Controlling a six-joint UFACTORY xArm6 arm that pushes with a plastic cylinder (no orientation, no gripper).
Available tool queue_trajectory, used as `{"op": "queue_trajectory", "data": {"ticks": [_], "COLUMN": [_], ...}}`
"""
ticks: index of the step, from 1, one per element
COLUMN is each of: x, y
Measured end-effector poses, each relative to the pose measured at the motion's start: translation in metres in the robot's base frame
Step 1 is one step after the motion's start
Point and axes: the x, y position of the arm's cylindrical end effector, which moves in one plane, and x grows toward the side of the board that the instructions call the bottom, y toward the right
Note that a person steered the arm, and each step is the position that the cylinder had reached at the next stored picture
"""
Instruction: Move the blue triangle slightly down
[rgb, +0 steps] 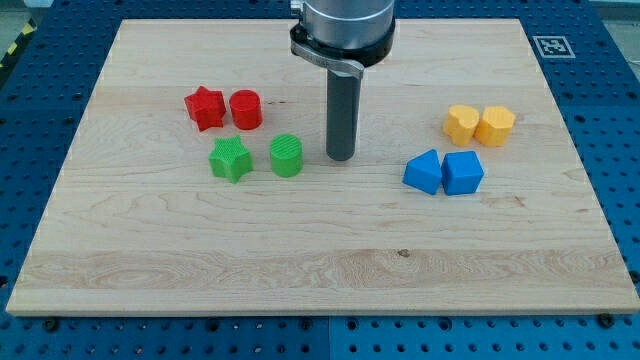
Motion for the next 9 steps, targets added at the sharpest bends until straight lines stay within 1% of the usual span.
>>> {"op": "queue_trajectory", "data": {"ticks": [1, 2, 4, 6, 7, 8, 9], "x": [-0.002, -0.023, -0.022, -0.01, 0.0, 0.013, 0.04], "y": [0.001, 0.022, 0.083, 0.122, 0.1, 0.099, 0.095]}}
